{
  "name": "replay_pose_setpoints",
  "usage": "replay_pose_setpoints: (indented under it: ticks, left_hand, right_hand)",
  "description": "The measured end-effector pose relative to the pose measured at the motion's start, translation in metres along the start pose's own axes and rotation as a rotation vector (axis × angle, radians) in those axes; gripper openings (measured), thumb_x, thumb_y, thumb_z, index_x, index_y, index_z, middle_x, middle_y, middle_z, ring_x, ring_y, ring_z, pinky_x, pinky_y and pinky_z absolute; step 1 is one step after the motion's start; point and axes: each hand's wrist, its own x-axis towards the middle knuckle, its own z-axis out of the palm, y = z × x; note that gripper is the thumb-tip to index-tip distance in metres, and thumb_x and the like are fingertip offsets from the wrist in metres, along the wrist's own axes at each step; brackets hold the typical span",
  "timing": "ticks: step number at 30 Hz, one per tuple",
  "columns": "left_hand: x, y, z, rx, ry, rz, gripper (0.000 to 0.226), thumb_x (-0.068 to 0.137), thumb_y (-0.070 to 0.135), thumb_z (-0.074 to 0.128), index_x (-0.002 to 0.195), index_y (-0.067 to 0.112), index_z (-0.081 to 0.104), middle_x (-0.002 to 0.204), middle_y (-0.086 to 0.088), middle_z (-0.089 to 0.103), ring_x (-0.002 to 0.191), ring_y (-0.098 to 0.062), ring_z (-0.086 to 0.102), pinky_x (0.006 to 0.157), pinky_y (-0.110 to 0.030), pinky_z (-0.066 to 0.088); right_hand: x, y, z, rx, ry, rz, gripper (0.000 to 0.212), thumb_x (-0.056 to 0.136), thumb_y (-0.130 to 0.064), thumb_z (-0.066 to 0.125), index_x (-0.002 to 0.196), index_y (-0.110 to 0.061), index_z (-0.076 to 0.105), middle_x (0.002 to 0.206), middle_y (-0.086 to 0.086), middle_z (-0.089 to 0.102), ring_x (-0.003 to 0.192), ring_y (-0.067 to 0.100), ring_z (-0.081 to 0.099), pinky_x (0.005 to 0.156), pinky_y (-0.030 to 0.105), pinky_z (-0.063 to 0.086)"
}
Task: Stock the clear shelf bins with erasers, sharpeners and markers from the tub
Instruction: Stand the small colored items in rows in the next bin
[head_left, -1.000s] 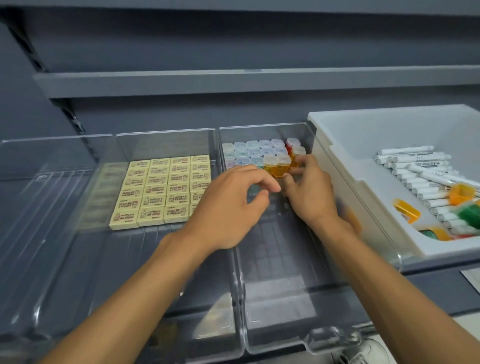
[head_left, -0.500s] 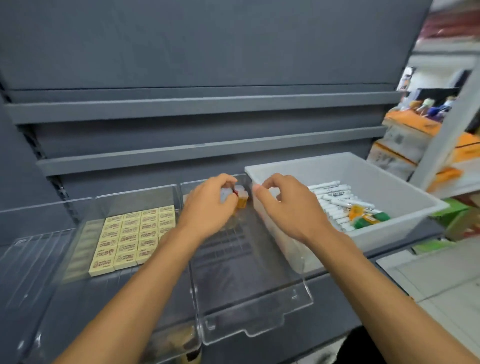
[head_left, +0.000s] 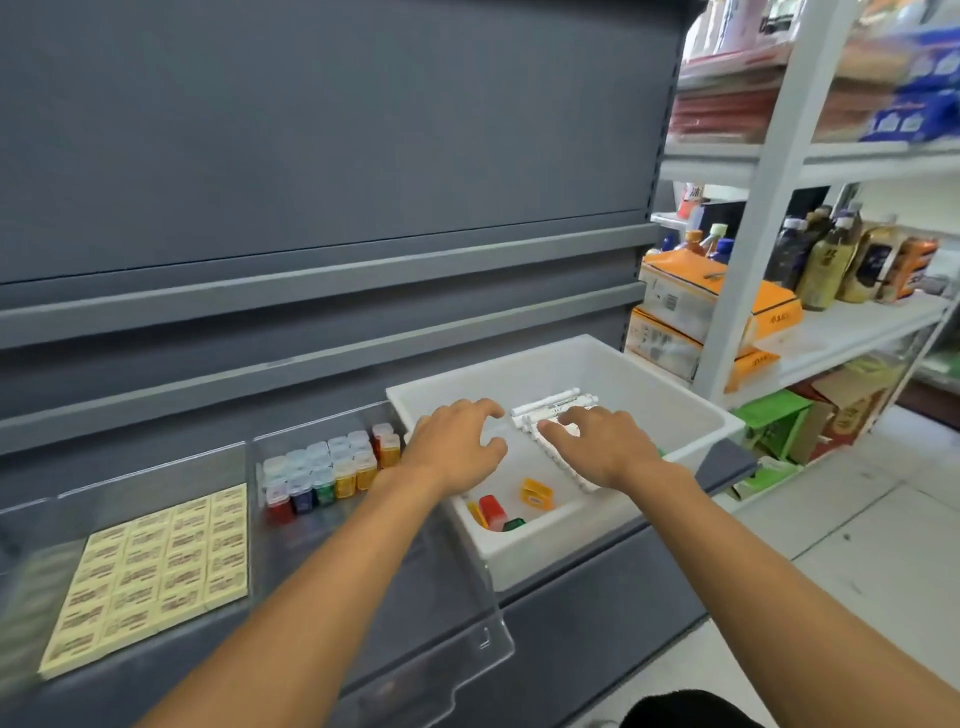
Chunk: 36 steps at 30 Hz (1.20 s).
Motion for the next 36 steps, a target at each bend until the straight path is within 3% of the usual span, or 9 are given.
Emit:
replay_pose_setpoints:
  ticks: [7, 11, 14, 18, 22, 28, 32, 34, 36]
  left_hand:
    - [0.058, -0.010, 0.037, 0.113, -0.244, 0.069, 0.054, 0.096, 0.044, 0.055, 0.146, 0.031, 0.039, 0.146, -0.003, 0.045, 0.130, -0.024, 0.045, 0.107, -0.040, 0.040]
    - [0.083, -0.016, 0.056, 0.179, -0.582, 0.084, 0.072, 0.086, 0.066, 0.056, 0.149, 0.042, 0.030, 0.151, 0.007, 0.038, 0.135, -0.021, 0.040, 0.112, -0.043, 0.036]
    - [0.093, -0.016, 0.061, 0.208, -0.756, 0.082, 0.072, 0.078, 0.071, 0.061, 0.142, 0.049, 0.036, 0.144, 0.012, 0.039, 0.127, -0.020, 0.046, 0.105, -0.043, 0.044]
    - [0.097, -0.014, 0.056, 0.258, -0.845, 0.071, 0.052, 0.065, 0.077, 0.067, 0.109, 0.053, 0.055, 0.125, 0.007, 0.049, 0.110, -0.019, 0.055, 0.094, -0.043, 0.052]
    - [0.090, -0.012, 0.058, 0.269, -0.986, 0.040, 0.038, 0.072, 0.068, 0.070, 0.095, 0.041, 0.059, 0.111, 0.008, 0.059, 0.099, -0.015, 0.060, 0.090, -0.039, 0.054]
    - [0.087, -0.005, 0.050, 0.349, -1.050, 0.037, 0.038, 0.080, 0.056, 0.070, 0.102, 0.029, 0.054, 0.107, 0.000, 0.064, 0.093, -0.018, 0.059, 0.085, -0.038, 0.051]
    - [0.081, 0.000, 0.048, 0.416, -1.049, 0.045, 0.034, 0.082, 0.054, 0.068, 0.092, 0.025, 0.053, 0.092, 0.001, 0.061, 0.079, -0.016, 0.054, 0.072, -0.033, 0.049]
    - [0.076, 0.000, 0.050, 0.380, -1.065, 0.021, 0.027, 0.086, 0.050, 0.066, 0.090, 0.028, 0.051, 0.092, 0.003, 0.060, 0.079, -0.015, 0.056, 0.067, -0.029, 0.047]
    - [0.071, -0.001, 0.050, 0.344, -1.086, 0.023, 0.019, 0.090, 0.047, 0.062, 0.092, 0.030, 0.053, 0.098, 0.002, 0.061, 0.086, -0.015, 0.060, 0.073, -0.029, 0.051]
  right_hand:
    - [0.048, 0.008, 0.003, -0.015, -0.033, -0.107, 0.053, 0.094, -0.054, 0.048, 0.139, -0.025, 0.048, 0.148, 0.005, 0.043, 0.136, 0.029, 0.030, 0.108, 0.042, 0.031]
    - [0.068, 0.015, 0.014, 0.141, 0.024, -0.125, 0.045, 0.095, -0.046, 0.050, 0.134, -0.024, 0.052, 0.139, 0.007, 0.051, 0.132, 0.029, 0.037, 0.105, 0.040, 0.035]
    - [0.076, 0.016, 0.028, 0.056, -0.051, -0.151, 0.046, 0.095, -0.048, 0.049, 0.136, -0.027, 0.050, 0.143, 0.005, 0.047, 0.135, 0.028, 0.034, 0.107, 0.038, 0.032]
    - [0.085, -0.002, 0.037, -0.014, -0.147, -0.213, 0.047, 0.095, -0.049, 0.050, 0.138, -0.030, 0.047, 0.145, 0.003, 0.044, 0.139, 0.027, 0.027, 0.108, 0.039, 0.030]
    - [0.086, -0.007, 0.042, 0.037, -0.130, -0.221, 0.044, 0.095, -0.047, 0.051, 0.135, -0.027, 0.051, 0.142, 0.002, 0.048, 0.135, 0.025, 0.034, 0.106, 0.037, 0.033]
    - [0.085, 0.000, 0.041, 0.141, -0.027, -0.206, 0.036, 0.095, -0.042, 0.053, 0.126, -0.025, 0.058, 0.131, 0.005, 0.057, 0.127, 0.025, 0.045, 0.101, 0.037, 0.041]
    - [0.085, -0.011, 0.044, 0.193, -0.047, -0.246, 0.034, 0.096, -0.041, 0.052, 0.126, -0.025, 0.058, 0.131, 0.004, 0.056, 0.121, 0.022, 0.050, 0.091, 0.029, 0.040]
    - [0.085, -0.012, 0.043, 0.226, -0.040, -0.250, 0.033, 0.096, -0.040, 0.053, 0.124, -0.025, 0.059, 0.132, 0.002, 0.057, 0.119, 0.020, 0.052, 0.087, 0.026, 0.038]
    - [0.085, -0.010, 0.043, 0.249, -0.033, -0.243, 0.031, 0.096, -0.038, 0.053, 0.123, -0.024, 0.060, 0.130, 0.002, 0.058, 0.118, 0.020, 0.053, 0.085, 0.025, 0.038]
